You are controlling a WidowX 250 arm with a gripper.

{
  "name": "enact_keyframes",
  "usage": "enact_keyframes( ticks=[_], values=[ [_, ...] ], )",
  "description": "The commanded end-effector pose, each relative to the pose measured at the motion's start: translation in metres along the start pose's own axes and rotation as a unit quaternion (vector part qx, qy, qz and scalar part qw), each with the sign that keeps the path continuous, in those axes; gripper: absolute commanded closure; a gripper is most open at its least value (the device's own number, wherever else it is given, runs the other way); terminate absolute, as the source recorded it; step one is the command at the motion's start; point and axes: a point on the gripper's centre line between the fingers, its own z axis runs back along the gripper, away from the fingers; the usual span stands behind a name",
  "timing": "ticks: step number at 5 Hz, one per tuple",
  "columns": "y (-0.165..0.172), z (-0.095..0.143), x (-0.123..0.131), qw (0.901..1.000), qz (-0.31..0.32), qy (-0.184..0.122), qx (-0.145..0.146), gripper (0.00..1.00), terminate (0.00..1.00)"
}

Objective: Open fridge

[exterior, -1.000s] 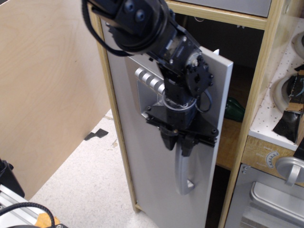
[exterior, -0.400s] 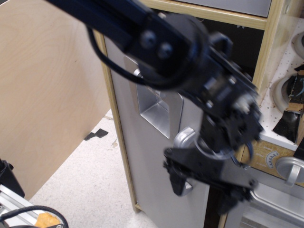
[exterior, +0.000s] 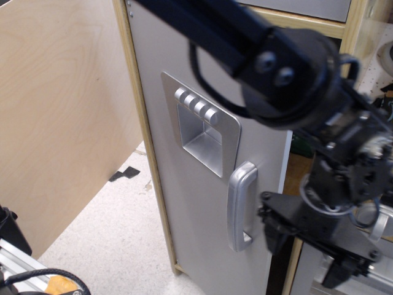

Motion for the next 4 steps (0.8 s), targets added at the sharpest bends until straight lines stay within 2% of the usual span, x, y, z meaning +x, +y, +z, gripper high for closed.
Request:
enact_keyframes(
  ticks=[1,2,3,4],
  values=[
    [-0.023,0.024,0.050,0.9870,-0.157,-0.033,-0.012,0.00,0.00],
    [-0.012,0.026,0.075,0.9756,-0.214,-0.046,-0.017,0.00,0.00],
    [-0.001,0.024,0.094,0.9685,-0.244,-0.046,-0.017,0.00,0.00],
    [0.028,0.017,0.108,0.9688,-0.243,-0.047,0.003,0.00,0.00]
  ],
)
